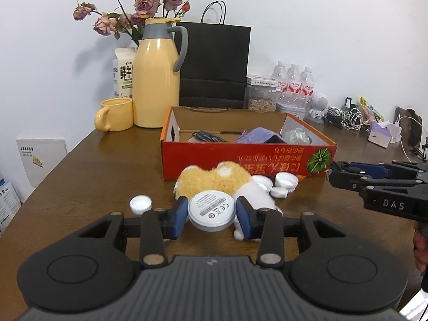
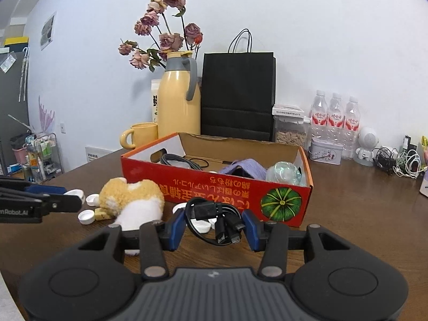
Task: Organize objects
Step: 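Carry the cap and cable into the cardboard box and open both tools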
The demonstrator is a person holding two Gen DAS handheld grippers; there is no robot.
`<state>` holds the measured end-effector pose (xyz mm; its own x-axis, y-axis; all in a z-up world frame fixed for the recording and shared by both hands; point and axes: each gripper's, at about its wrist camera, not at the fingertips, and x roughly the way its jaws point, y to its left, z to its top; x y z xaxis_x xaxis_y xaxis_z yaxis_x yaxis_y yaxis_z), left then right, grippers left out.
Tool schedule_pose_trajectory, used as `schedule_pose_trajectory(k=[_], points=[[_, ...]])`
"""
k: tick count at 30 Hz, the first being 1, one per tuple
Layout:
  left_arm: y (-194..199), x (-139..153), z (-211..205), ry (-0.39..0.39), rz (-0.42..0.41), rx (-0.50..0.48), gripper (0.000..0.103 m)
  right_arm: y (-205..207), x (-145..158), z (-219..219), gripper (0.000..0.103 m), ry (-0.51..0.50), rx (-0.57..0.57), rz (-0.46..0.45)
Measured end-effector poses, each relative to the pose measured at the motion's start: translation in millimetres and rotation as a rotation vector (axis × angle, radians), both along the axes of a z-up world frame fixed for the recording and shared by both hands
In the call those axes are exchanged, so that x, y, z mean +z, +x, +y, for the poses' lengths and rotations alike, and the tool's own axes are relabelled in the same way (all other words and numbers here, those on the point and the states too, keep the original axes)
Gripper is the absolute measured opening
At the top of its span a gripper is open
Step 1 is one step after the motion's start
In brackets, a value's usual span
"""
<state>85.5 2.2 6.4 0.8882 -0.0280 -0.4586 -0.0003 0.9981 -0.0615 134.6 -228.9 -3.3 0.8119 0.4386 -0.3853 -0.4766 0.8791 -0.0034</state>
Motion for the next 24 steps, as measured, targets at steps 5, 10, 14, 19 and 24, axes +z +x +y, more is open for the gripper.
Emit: schedule_pose_trajectory(k=[5,10,14,19,24], points=[[29.3,11.3,-4.0,0.000,-0.026,-0.018,0.040,19.8,7.1,8.2,0.045,0.000,0.006,-0.021],[73.3,27.2,-9.6,-0.012,-0.064,-0.030,0.040,52.8,20.2,20.8,0.045,0.001,0.006,-0.056],[112.6,37.2,-13.7,-0.032,-0.088,-0.024,0.040,86.9,29.7,31.1,0.045,0.008,-0.010,-0.076],[164.7,42.8,-18.7,-0.055,-0.097,-0.005,0.040,134.7,31.5,43.9,0.045,0.018,-0.072,-0.076],[202.9,30.8,-19.5,-0.059,-0.077,0.050,0.040,171.8,14.8,45.2,0.045,0.045,-0.118,-0.042]])
